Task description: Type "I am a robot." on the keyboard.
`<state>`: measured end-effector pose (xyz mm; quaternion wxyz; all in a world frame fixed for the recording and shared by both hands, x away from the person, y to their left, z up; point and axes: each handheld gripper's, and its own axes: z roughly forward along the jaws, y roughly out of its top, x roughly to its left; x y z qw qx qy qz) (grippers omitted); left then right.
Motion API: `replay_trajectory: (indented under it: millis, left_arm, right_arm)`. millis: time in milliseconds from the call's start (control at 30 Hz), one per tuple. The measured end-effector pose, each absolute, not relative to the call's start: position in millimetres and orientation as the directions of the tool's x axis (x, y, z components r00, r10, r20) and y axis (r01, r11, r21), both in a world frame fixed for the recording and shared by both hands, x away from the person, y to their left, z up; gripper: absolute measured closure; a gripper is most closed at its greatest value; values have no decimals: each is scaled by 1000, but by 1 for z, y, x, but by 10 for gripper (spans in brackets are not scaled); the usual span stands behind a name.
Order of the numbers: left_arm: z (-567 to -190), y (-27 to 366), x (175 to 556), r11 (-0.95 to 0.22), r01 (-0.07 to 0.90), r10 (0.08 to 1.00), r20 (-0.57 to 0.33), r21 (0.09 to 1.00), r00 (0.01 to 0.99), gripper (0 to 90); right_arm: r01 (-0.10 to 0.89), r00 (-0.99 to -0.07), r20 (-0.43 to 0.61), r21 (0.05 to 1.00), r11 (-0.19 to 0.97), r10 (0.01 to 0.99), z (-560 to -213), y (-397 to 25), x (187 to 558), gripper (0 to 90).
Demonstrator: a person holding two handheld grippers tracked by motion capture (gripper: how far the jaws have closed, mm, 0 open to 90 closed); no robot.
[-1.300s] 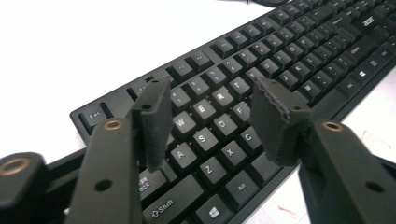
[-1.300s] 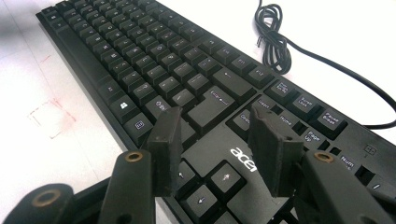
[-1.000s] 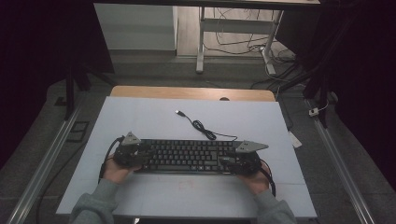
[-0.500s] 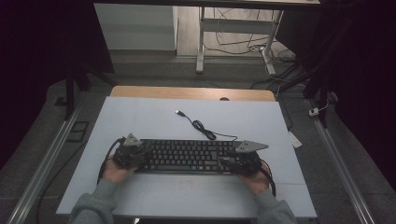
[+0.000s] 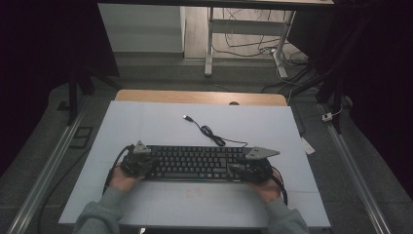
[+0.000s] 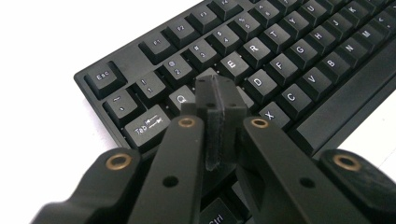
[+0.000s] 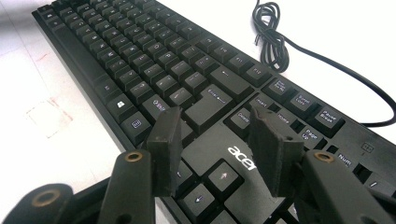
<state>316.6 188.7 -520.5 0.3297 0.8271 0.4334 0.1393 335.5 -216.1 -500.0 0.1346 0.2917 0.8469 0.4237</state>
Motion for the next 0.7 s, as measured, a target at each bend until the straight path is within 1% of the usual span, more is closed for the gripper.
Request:
replay_trajectory:
  millis: [400, 633, 667, 700]
  left_arm:
    - [-522, 187, 316, -410, 627, 811, -50, 662, 583, 886]
    - [-508, 193, 312, -351, 584, 812, -73, 732, 579, 883]
    - [-506, 195, 311, -334, 579, 814, -82, 743, 575, 858]
    - [-504, 196, 311, -323, 573, 815, -87, 753, 573, 806]
  right_arm:
    - [380, -794, 19, 796, 471, 608, -500, -216, 335, 544]
    - [380, -792, 20, 798, 468, 611, -500, -217, 336, 544]
    - [381, -791, 19, 797, 468, 611, -500, -217, 336, 544]
    - [380, -792, 18, 796, 470, 610, -500, -217, 336, 544]
